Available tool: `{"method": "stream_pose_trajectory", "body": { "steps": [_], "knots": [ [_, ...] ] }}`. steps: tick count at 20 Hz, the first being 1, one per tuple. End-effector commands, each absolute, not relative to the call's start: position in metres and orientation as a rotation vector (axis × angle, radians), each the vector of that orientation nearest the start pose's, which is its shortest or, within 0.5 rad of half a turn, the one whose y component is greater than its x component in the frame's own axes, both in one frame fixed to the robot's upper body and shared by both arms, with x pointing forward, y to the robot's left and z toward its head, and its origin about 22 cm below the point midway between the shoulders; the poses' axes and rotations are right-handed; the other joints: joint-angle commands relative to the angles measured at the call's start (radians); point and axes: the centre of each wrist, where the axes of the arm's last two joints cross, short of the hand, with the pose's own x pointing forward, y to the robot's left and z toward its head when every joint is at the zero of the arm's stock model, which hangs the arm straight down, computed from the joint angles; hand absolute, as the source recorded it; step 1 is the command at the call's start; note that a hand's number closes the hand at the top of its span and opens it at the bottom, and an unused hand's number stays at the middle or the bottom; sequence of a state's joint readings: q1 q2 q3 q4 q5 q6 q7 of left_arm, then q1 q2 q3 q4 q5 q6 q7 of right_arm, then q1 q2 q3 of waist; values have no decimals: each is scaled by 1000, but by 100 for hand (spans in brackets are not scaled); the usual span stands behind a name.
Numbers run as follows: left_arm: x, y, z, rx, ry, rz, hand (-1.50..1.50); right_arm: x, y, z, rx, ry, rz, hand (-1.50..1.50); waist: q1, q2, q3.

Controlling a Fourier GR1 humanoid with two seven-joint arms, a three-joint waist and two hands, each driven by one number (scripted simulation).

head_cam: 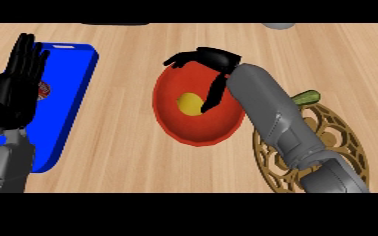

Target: Pick the lemon from the placemat and place it in the bowl

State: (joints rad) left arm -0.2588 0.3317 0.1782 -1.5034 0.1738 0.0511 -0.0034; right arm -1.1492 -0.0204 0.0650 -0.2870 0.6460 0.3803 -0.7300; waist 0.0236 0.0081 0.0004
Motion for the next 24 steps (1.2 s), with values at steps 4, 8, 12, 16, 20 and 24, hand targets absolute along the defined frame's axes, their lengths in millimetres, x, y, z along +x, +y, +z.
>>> {"method": "stream_pose_trajectory", "body": {
  "steps": [4,8,12,16,20,24],
  "knots": [
    [293,325,80,218,-1801,14,0,452,-135,75,397,-1824,1013,-150,17,7,0],
    [310,323,107,197,-1818,-7,0,465,-184,97,310,-1810,881,-150,32,21,1],
    [312,299,95,193,-1824,-15,0,472,-219,122,330,-1792,793,-150,40,26,2],
    [318,298,95,164,-1839,-28,0,472,-248,131,338,-1796,746,-150,62,44,2],
    [316,286,98,128,-1865,-42,0,468,-276,135,317,-1823,695,-150,96,59,5],
    [319,286,106,133,-1879,-60,0,465,-304,147,329,-1809,699,-150,102,64,7]
  ]
}}
